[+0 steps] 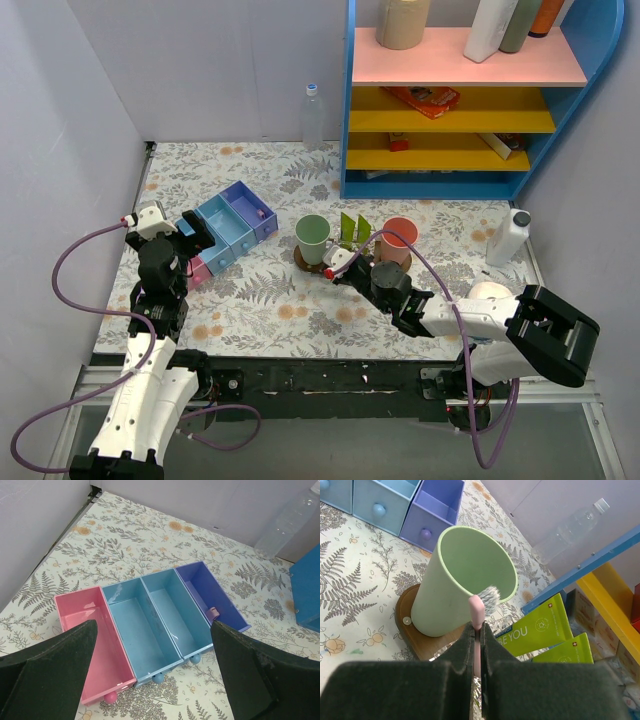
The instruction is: Prepare toiletry sets of a toothbrush and toothpaste on the tray
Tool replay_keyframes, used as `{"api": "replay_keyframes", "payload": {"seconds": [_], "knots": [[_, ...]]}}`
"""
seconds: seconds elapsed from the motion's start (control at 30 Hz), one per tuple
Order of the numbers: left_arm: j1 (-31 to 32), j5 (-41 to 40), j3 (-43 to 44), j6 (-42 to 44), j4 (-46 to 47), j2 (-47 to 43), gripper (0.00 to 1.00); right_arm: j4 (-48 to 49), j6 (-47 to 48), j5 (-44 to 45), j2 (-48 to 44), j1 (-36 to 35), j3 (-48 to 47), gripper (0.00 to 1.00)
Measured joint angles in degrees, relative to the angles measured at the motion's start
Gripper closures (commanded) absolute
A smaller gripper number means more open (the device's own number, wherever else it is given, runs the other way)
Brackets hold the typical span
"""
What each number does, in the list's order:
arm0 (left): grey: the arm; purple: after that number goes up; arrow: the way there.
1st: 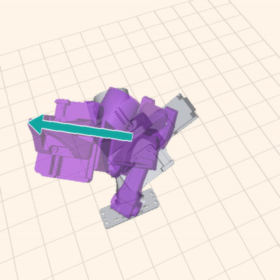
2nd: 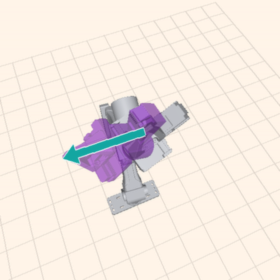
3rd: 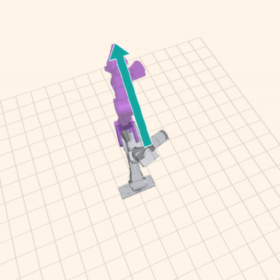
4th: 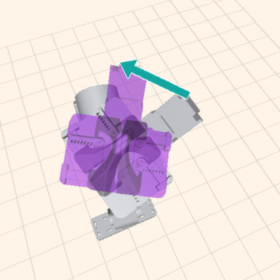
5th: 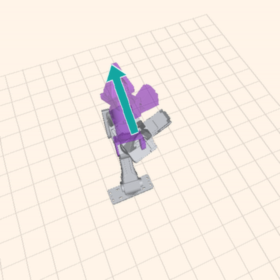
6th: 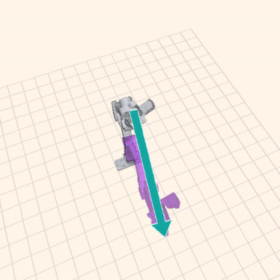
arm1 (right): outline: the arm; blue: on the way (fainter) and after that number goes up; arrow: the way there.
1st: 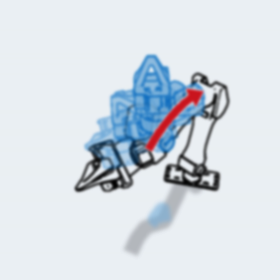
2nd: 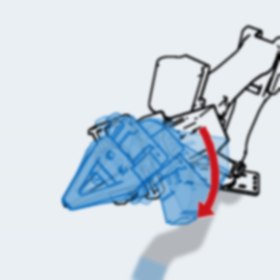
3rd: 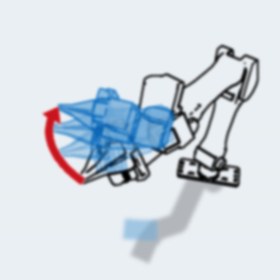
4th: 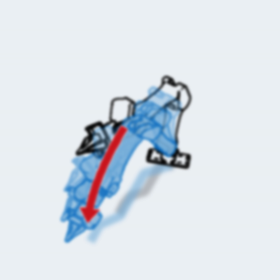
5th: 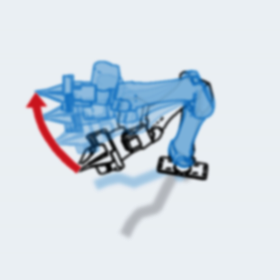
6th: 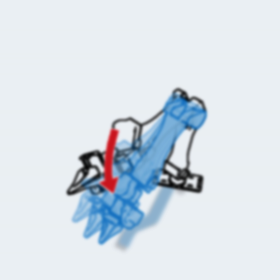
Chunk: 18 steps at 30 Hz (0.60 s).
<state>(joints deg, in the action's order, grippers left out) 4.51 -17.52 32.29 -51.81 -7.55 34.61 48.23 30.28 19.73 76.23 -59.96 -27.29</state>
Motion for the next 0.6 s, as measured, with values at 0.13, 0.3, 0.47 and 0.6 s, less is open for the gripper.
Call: {"api": "replay_keyframes", "payload": {"seconds": [0.13,0.3,0.47,0.6], "knots": [[0.00,0.02,0.00,0.02,0.09,0.13,0.02,-0.02,-0.13,0.00,0.00,0.00,0.00,0.94],[0.00,0.09,0.00,0.02,0.13,0.13,0.02,-0.13,-0.33,0.02,0.00,0.00,0.00,0.81],[0.02,0.15,0.00,0.02,0.15,0.17,0.02,-0.37,-0.39,0.04,0.00,0.00,0.00,0.70],[0.00,0.15,0.00,0.02,0.20,0.24,0.02,-0.79,-0.39,0.04,-0.22,0.00,0.00,0.65]]}}
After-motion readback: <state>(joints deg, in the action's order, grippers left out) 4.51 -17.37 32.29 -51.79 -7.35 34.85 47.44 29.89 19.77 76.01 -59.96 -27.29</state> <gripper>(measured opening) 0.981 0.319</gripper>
